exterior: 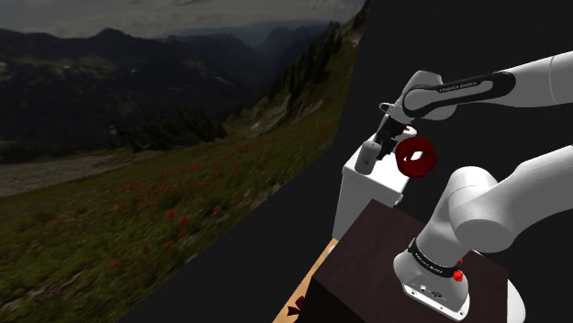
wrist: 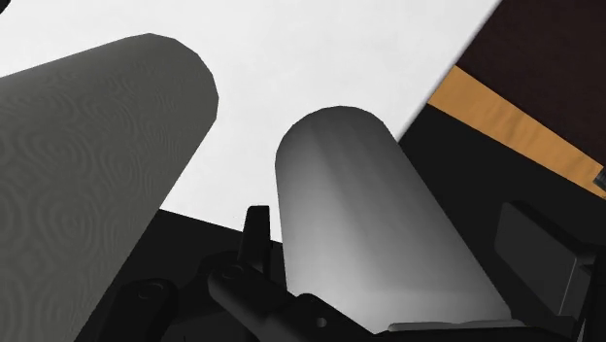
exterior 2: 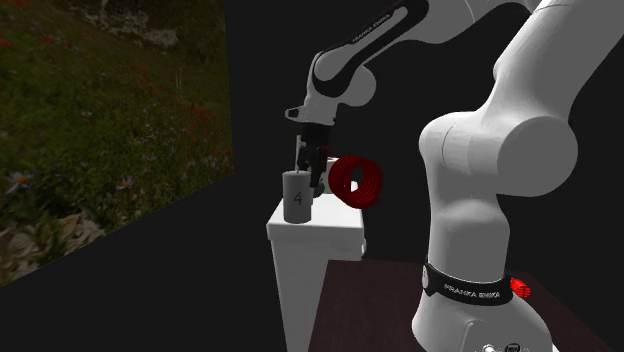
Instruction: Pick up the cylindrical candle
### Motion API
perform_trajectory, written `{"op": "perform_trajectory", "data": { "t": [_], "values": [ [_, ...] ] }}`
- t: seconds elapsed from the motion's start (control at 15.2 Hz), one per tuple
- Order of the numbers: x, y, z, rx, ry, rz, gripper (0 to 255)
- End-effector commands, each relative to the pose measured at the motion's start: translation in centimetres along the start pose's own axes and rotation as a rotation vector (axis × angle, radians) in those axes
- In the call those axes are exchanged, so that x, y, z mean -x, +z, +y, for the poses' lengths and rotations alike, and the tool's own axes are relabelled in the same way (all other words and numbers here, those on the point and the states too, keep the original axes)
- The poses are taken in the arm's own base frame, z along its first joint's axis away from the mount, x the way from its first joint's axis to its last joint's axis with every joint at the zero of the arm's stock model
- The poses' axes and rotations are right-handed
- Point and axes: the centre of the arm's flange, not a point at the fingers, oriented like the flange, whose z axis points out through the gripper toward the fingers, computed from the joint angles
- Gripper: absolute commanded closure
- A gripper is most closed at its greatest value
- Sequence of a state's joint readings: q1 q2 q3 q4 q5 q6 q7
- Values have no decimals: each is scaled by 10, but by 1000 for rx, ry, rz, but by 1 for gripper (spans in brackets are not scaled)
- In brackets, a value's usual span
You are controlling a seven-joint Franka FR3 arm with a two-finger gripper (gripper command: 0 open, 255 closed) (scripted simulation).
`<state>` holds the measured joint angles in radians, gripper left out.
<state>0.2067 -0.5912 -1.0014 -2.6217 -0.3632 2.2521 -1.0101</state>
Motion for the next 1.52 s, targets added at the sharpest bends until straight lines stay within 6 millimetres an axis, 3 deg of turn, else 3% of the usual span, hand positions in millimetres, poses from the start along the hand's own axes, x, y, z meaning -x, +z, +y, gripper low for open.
{"op": "perform_trajectory", "data": {
  "t": [0.0,0.07,0.66,1.45],
  "values": [
    [0,4,1,0,0,0,0],
    [0,4,1,0,0,0,255],
    [0,4,1,0,0,0,255],
    [-12,-58,-3,0,0,0,255]
  ]
}}
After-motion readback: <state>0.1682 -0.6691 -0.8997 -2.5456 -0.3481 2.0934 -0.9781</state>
